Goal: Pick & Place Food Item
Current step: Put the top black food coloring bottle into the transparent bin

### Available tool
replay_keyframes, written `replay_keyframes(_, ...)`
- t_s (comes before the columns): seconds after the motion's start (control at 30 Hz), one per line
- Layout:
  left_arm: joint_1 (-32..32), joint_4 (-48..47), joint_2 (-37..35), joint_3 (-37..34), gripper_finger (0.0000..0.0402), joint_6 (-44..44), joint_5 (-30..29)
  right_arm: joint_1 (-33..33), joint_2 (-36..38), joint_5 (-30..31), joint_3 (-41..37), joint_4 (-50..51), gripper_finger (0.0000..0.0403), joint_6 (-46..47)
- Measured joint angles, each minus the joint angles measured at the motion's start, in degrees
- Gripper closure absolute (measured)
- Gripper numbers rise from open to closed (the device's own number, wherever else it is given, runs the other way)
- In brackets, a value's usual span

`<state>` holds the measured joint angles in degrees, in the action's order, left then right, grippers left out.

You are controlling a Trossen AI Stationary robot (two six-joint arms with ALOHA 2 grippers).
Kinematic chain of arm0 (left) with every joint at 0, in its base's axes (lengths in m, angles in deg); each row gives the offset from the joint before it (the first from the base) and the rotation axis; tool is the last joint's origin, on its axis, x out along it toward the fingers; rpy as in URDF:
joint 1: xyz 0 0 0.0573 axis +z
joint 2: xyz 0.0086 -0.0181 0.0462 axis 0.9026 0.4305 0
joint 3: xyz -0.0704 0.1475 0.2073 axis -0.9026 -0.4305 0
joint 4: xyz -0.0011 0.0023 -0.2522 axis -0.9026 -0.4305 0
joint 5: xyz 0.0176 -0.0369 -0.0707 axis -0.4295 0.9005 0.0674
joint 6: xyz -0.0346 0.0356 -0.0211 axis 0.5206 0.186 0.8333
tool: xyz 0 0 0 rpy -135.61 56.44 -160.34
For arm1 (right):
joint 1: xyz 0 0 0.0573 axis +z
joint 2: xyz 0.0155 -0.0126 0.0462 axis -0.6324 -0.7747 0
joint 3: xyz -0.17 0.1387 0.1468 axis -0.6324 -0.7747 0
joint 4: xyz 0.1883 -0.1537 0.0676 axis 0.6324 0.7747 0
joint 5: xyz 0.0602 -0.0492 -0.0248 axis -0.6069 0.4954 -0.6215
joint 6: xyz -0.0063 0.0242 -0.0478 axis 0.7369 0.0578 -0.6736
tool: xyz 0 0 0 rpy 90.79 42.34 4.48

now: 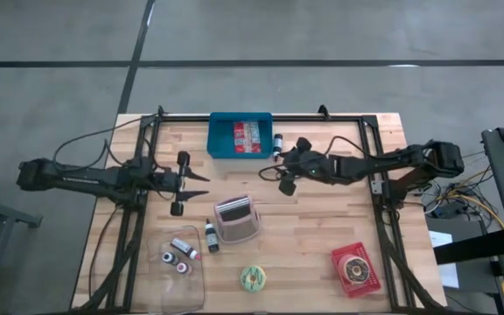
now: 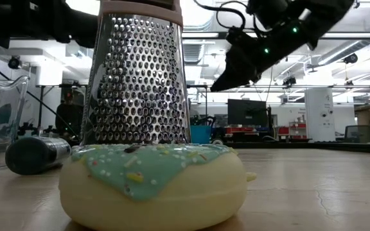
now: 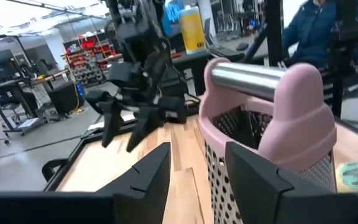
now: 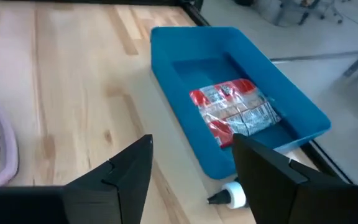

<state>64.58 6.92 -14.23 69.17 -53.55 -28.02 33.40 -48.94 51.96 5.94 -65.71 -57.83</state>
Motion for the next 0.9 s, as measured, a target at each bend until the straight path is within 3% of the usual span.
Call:
replay_keyframes(0.23,0.0,-1.6,-0.7,0.0,0.0245,-2.9,-0.4,-2.9,-0.7,1.7,5.2,7.7,0.0193,7.8)
replay_keyframes(0.67,0.0,-1.6,-1.4,0.2,0.0245,-2.4,-0.3,-13.5,-9.2,-6.6,7.2,7.7,0.0082,16.5)
replay_keyframes(0.9,0.0,-1.6,-1.6,0.3,0.0245,-2.0,-0.1,-15.2,-15.8,-6.2,12.1,12.2,0.0066,19.1)
